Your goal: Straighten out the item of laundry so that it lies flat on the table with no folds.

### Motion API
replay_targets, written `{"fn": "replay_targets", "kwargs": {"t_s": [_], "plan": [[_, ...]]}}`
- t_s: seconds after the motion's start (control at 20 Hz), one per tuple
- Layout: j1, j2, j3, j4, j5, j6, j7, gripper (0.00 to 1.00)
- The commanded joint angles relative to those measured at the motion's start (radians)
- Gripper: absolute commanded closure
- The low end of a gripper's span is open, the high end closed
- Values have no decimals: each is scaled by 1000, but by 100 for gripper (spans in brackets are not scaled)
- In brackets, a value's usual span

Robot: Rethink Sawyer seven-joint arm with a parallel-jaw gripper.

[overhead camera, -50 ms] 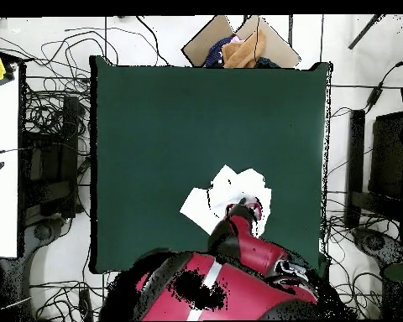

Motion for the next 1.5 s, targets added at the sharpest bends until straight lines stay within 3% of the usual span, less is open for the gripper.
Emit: {"fn": "replay_targets", "kwargs": {"t_s": [0.05, 0.15, 0.5, 0.7, 0.95, 1.5], "plan": [[-36, 108, 38, -152, -46, -85, 163, 0], [-50, 113, 53, -161, -60, -80, 166, 0], [-295, 30, 270, -255, -359, 158, 122, 0], [-392, 21, 377, -306, -456, 280, 85, 0], [-423, 10, 429, -308, -479, 359, 84, 0], [-376, -3, 404, -283, -442, 358, 135, 0]]}}
